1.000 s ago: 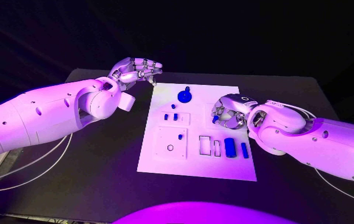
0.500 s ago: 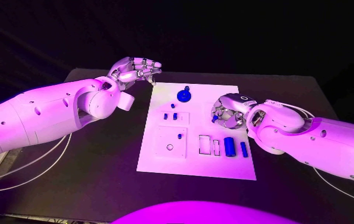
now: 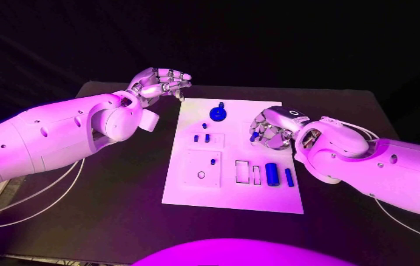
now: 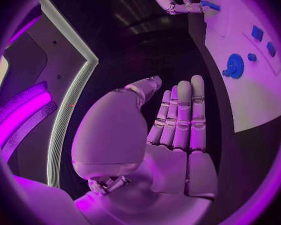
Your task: Assemble the parts on the task board
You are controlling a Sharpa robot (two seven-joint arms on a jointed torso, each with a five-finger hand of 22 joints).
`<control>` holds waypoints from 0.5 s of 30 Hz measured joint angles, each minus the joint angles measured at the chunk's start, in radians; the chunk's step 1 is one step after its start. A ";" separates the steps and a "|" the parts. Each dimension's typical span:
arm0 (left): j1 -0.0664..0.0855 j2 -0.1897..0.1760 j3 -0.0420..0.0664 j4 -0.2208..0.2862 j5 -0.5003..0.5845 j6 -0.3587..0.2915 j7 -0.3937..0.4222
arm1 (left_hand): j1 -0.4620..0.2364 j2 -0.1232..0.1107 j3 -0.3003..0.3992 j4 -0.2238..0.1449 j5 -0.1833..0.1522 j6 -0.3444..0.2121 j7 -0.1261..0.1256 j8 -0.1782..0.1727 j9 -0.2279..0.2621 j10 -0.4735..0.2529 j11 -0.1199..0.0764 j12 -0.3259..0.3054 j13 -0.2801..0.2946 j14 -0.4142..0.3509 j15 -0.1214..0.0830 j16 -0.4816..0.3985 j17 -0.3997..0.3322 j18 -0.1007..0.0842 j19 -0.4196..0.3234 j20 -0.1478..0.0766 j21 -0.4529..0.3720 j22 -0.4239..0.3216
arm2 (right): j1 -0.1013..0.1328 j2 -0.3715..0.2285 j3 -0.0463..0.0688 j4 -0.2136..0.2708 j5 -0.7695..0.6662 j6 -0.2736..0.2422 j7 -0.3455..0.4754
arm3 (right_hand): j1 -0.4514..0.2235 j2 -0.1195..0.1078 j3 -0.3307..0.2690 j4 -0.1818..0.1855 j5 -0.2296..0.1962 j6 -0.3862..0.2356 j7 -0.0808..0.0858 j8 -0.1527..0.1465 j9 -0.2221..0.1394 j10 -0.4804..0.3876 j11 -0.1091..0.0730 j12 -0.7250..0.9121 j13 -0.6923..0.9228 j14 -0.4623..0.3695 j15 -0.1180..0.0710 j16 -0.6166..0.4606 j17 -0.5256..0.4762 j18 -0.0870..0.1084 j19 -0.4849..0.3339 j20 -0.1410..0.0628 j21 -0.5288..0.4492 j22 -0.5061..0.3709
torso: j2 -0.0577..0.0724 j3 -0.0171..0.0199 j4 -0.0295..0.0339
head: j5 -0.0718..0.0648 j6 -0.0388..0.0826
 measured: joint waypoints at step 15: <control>0.000 0.005 0.000 -0.005 0.000 0.000 -0.001 | 0.004 0.004 0.000 0.000 0.000 0.000 0.000 0.000 0.000 -0.004 -0.004 0.004 -0.001 0.000 0.000 0.000 -0.001 0.000 0.000 0.000 0.000 -0.001 | 0.032 -0.028 0.007 0.151 0.059 -0.050 0.007 | -0.003 0.003 0.007 -0.010 0.000 -0.002 -0.001 0.000 0.000 0.001 0.001 -0.010 0.002 0.000 0.000 0.000 0.000 0.000 0.000 0.000 -0.014 0.000 | -0.001 -0.0002 -0.0008 | 0.007 0.002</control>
